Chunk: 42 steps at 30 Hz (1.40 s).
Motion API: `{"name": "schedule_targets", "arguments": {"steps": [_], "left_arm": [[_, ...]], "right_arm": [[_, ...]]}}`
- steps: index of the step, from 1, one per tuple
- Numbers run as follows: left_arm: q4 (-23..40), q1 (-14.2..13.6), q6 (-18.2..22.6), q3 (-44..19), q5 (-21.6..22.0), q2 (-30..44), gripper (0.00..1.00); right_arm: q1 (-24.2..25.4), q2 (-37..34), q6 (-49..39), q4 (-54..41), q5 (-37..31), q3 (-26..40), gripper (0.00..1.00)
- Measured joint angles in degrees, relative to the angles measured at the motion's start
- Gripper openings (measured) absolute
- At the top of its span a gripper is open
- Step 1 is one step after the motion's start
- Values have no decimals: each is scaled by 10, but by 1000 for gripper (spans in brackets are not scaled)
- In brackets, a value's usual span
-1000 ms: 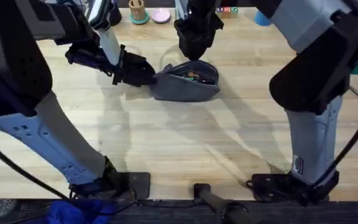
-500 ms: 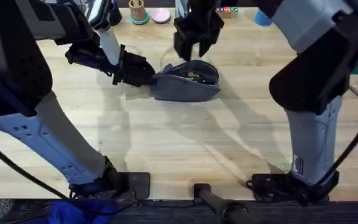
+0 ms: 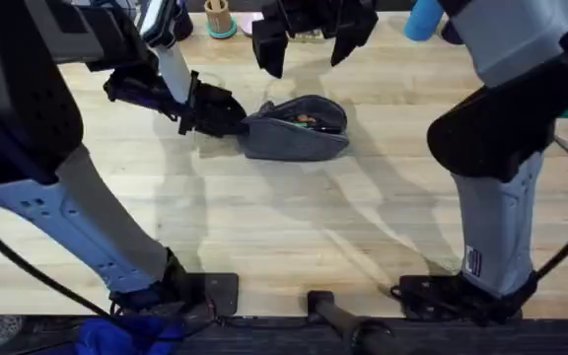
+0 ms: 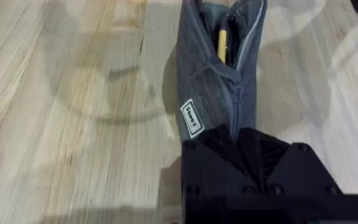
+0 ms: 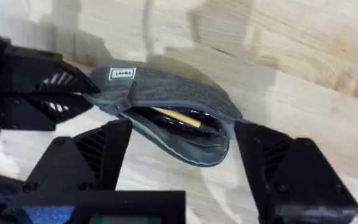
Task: Unzip the bag, pick up the pens from the table one at a time and place them inside, then zip the bag closed.
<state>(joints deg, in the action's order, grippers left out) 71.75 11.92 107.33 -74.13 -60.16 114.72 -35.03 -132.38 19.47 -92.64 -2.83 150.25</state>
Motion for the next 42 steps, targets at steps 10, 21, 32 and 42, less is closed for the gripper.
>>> {"name": "schedule_targets", "arguments": {"steps": [10, 21, 32, 42], "left_arm": [[0, 0, 0, 0, 0, 0, 42], [0, 0, 0, 0, 0, 0, 42], [0, 0, 0, 0, 0, 0, 42], [0, 0, 0, 0, 0, 0, 42]], "right_arm": [[-58, 0, 138, 0, -66, 9, 996], [-92, 0, 319, 0, -78, 9, 996], [-90, 0, 363, 8, -67, 9, 993], [-90, -18, 375, 24, -47, 11, 960]]}}
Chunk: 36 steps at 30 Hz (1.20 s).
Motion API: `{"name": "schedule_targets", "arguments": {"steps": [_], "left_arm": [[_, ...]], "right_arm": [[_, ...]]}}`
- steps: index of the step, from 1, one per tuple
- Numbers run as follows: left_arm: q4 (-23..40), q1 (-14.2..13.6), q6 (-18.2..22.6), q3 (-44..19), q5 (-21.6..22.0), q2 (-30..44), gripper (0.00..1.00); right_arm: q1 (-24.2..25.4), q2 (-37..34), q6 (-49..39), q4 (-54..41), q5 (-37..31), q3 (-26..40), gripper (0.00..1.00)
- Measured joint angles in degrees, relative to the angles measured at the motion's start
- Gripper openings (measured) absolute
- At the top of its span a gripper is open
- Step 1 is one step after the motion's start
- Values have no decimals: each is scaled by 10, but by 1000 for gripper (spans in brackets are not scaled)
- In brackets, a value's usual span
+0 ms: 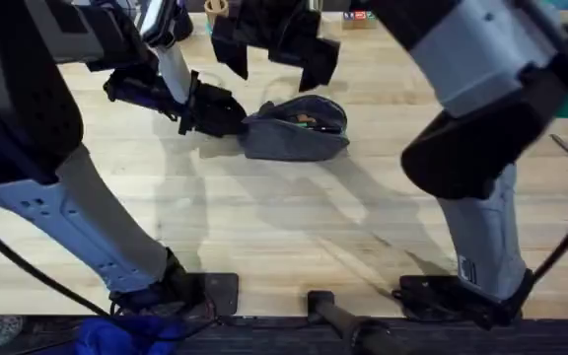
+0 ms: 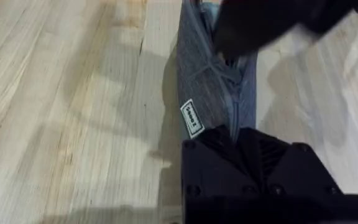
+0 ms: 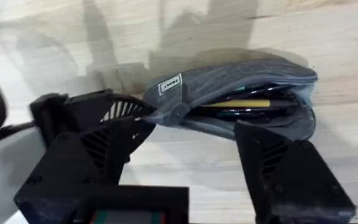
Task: Unzip the bag, pick up the pens from the table one at a time and place them inside, then zip the bag closed.
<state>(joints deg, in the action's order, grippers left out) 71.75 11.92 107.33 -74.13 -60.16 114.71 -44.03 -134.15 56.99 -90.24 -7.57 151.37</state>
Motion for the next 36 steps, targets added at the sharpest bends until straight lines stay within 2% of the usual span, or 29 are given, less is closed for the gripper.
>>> {"name": "schedule_targets", "arguments": {"steps": [6, 12, 23, 34, 36], "left_arm": [[0, 0, 0, 0, 0, 0, 42], [0, 0, 0, 0, 0, 0, 42], [0, 0, 0, 0, 0, 0, 41], [0, 0, 0, 0, 0, 0, 41], [0, 0, 0, 0, 0, 0, 41]], "right_arm": [[0, -39, 17, 2, 9, 0, 956], [0, -42, 27, 2, 12, 0, 886], [0, -54, 32, 12, 33, 0, 871], [0, -71, 33, 13, 50, 0, 687], [0, -71, 33, 13, 51, 0, 624]]}}
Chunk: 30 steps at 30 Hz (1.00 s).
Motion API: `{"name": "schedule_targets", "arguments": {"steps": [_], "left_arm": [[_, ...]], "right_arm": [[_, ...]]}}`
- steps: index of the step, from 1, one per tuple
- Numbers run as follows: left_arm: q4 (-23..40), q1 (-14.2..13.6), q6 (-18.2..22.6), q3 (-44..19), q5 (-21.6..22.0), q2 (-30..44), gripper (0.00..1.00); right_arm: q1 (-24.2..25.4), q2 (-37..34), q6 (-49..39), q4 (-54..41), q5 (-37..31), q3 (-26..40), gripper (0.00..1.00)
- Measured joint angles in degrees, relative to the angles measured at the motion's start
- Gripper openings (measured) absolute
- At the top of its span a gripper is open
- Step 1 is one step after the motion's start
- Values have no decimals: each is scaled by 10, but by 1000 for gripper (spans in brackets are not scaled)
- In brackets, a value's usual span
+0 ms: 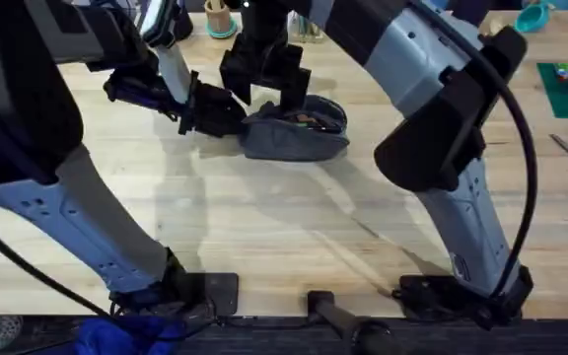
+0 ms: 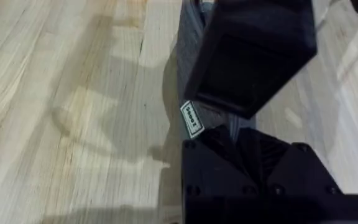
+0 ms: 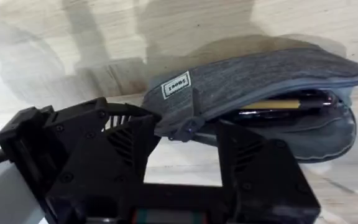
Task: Unzip the bag, pick up the pens from the table one at a time and place them inside, then zip the bag closed.
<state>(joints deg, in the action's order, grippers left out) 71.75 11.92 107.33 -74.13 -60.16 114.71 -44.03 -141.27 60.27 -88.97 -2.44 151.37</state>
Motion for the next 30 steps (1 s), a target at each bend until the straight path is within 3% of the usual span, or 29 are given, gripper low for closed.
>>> {"name": "schedule_targets", "arguments": {"steps": [4, 15, 20, 30], "left_arm": [[0, 0, 0, 0, 0, 0, 42], [0, 0, 0, 0, 0, 0, 41], [0, 0, 0, 0, 0, 0, 41], [0, 0, 0, 0, 0, 0, 42]], "right_arm": [[0, 0, 0, 0, 6, 0, 565], [0, 0, 2, -1, 12, 0, 169], [0, 0, 4, -2, 13, 0, 47], [0, 0, 3, -2, 13, 0, 30]]}}
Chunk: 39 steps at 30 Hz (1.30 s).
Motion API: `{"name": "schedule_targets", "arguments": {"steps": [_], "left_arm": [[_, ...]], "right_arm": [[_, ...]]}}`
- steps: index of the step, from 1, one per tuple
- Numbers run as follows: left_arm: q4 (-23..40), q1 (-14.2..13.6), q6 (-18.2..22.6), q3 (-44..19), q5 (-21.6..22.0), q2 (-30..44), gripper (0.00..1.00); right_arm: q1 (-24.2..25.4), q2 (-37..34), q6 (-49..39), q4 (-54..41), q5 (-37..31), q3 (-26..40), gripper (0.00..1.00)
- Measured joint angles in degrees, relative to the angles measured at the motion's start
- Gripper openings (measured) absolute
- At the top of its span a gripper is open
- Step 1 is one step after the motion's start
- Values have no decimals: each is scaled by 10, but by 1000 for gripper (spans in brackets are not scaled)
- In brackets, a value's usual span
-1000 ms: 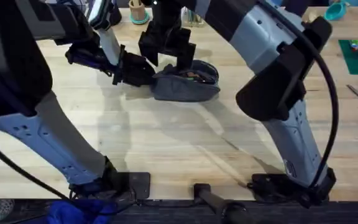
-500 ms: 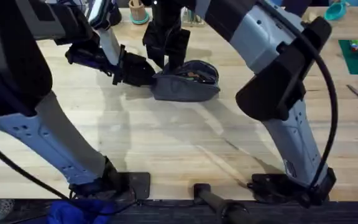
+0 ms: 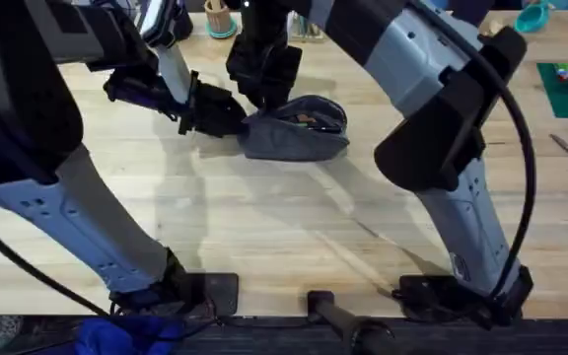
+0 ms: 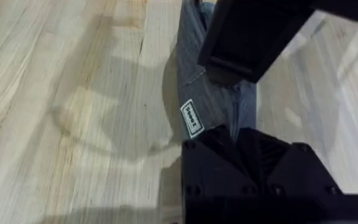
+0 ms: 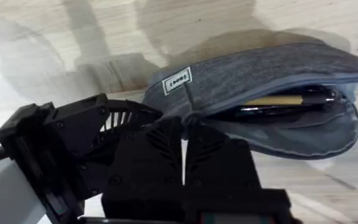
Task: Unzip the bag, pick up the pens from the table one at a time and place them inside, then zip the bag closed.
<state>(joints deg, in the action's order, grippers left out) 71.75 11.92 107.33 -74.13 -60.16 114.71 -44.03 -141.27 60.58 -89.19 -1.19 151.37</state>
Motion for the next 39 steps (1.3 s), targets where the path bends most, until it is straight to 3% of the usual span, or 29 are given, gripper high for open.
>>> {"name": "schedule_targets", "arguments": {"steps": [39], "left_arm": [[-2, 0, 0, 0, -3, 0, 42]], "right_arm": [[9, 0, -14, -35, -39, 25, 31]]}}
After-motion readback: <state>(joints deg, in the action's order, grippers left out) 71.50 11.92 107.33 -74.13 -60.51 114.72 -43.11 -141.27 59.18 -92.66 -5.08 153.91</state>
